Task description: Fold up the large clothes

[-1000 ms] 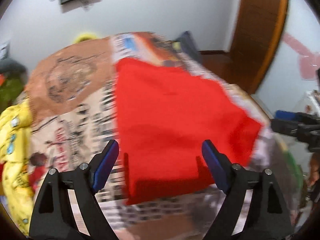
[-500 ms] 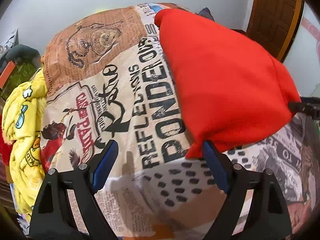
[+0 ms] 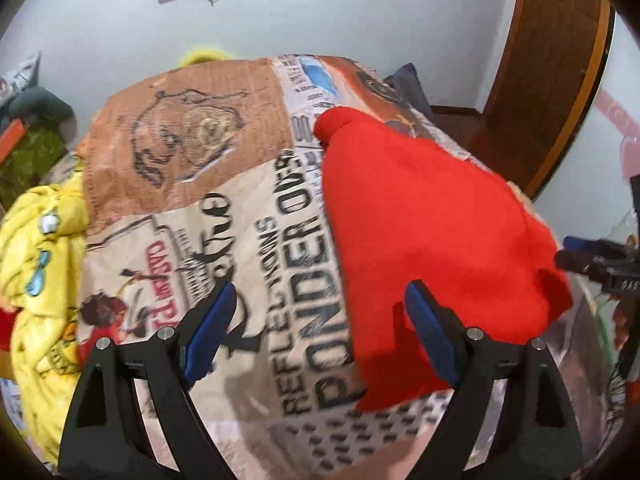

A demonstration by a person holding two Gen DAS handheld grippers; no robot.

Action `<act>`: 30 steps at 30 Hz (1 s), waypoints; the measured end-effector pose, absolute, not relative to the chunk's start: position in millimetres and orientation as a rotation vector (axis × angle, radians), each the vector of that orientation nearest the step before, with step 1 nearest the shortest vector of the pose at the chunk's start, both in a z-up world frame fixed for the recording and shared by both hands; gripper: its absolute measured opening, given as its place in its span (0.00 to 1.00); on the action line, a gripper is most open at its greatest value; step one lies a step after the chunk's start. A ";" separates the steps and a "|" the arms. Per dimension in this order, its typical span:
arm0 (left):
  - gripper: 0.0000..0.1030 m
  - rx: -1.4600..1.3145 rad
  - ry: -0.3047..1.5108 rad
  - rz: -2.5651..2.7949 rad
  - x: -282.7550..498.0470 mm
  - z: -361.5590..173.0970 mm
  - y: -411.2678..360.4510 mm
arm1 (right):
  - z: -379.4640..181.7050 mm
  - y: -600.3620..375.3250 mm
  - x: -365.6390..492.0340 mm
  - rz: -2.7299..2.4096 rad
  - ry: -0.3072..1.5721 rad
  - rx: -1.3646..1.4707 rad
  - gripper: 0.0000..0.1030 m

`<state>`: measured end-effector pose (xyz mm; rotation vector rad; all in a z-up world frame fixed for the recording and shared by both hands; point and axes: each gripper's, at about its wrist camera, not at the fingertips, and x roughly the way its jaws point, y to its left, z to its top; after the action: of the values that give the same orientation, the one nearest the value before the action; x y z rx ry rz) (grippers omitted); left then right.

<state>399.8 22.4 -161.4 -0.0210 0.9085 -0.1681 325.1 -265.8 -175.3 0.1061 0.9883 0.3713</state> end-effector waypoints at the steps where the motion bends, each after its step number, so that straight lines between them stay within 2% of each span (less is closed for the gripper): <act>1: 0.83 -0.035 0.918 -0.177 405.6 -163.5 22.1 | -177.6 -264.4 331.1 0.381 0.995 0.114 0.79; 10: 0.83 -0.302 1.093 -0.352 470.1 -206.2 21.6 | -218.3 -252.5 383.1 0.497 1.146 0.156 0.79; 19: 0.85 -0.481 1.165 -0.424 503.5 -235.5 21.2 | -229.4 -244.8 416.3 0.610 1.174 0.272 0.79; 24: 0.85 -0.490 1.150 -0.423 505.7 -234.1 13.5 | -231.7 -243.9 425.9 0.656 1.190 0.324 0.80; 28: 0.73 -0.490 1.150 -0.427 510.0 -232.8 1.5 | -229.5 -237.2 423.9 0.657 1.196 0.303 0.74; 30: 0.66 -0.483 1.146 -0.428 509.0 -233.5 3.0 | -226.8 -234.5 421.1 0.657 1.188 0.284 0.64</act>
<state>509.0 3.0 -233.5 -0.4833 1.1459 -0.4283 421.1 -234.5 -226.8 0.2837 1.1882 0.6572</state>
